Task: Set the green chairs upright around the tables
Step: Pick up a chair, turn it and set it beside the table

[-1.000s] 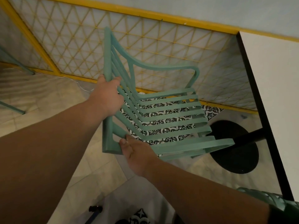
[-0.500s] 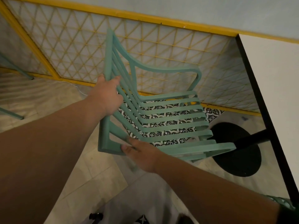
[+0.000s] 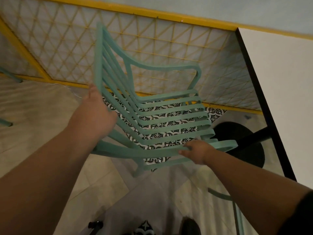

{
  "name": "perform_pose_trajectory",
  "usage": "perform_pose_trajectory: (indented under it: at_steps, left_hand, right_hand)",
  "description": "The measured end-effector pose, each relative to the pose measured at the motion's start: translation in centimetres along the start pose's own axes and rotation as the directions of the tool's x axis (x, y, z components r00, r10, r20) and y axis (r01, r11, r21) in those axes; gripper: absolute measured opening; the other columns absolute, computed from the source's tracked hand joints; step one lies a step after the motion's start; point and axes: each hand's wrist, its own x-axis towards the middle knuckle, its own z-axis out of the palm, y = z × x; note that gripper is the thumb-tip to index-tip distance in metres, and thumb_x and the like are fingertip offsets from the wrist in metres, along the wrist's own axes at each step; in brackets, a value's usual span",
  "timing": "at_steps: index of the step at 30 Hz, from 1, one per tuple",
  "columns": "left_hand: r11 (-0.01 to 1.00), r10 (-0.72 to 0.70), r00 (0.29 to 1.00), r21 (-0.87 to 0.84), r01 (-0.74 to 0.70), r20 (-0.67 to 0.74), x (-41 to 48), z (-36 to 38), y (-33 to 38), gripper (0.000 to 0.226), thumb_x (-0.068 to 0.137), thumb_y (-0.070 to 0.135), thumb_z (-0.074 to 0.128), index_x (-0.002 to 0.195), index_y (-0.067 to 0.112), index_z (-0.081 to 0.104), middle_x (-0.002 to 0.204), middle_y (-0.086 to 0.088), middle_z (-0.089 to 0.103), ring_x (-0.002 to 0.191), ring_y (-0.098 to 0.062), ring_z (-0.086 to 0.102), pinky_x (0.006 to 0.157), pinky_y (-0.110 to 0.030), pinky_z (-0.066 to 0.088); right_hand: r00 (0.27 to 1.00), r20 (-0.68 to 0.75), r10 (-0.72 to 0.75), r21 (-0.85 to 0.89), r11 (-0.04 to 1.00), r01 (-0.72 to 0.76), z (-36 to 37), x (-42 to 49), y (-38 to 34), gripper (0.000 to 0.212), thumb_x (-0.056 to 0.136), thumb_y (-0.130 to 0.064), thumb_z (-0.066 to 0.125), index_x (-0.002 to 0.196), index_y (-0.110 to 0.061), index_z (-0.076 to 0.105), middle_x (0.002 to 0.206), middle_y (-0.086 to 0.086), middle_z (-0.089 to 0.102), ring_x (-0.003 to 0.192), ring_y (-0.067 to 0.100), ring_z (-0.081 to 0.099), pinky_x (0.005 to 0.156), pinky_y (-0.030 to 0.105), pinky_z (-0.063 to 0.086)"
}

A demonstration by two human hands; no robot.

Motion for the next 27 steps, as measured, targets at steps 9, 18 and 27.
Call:
perform_pose_trajectory:
  at_steps: [9, 18, 27]
  left_hand:
    - [0.988, -0.041, 0.998, 0.147, 0.047, -0.046, -0.8, 0.3, 0.6, 0.079, 0.097, 0.006, 0.051, 0.16, 0.009, 0.003, 0.149, -0.023, 0.041, 0.123, -0.043, 0.052, 0.078, -0.04, 0.033]
    - [0.988, 0.03, 0.999, 0.153, -0.027, -0.02, 0.8, 0.4, 0.4, 0.08, 0.098, 0.01, 0.051, 0.161, 0.015, 0.002, 0.149, -0.022, 0.04, 0.126, -0.043, 0.049, 0.079, -0.044, 0.035]
    - [0.979, 0.063, 0.998, 0.197, -0.06, -0.011, 3.0, -0.1, 0.6, 0.081, 0.098, 0.01, 0.052, 0.161, 0.015, 0.003, 0.144, -0.02, 0.043, 0.123, -0.042, 0.05, 0.078, -0.044, 0.036]
  right_hand:
    - [1.0, -0.021, 0.024, -0.112, 0.993, -0.026, 0.3, 0.6, -0.1, 0.069, 0.096, -0.068, 0.047, 0.143, -0.018, 0.056, 0.133, 0.01, 0.059, 0.121, 0.027, 0.056, 0.103, 0.041, 0.047]
    - [0.997, -0.043, 0.065, -0.071, 0.995, -0.068, 1.5, 0.4, -0.1, 0.068, 0.096, -0.068, 0.047, 0.139, -0.018, 0.06, 0.13, 0.008, 0.064, 0.119, 0.026, 0.058, 0.101, 0.037, 0.048]
    - [0.995, -0.07, 0.077, -0.035, 0.996, -0.079, 2.0, 1.0, -0.9, 0.058, 0.097, -0.065, 0.048, 0.123, -0.017, 0.066, 0.112, 0.007, 0.067, 0.107, 0.025, 0.062, 0.093, 0.036, 0.052]
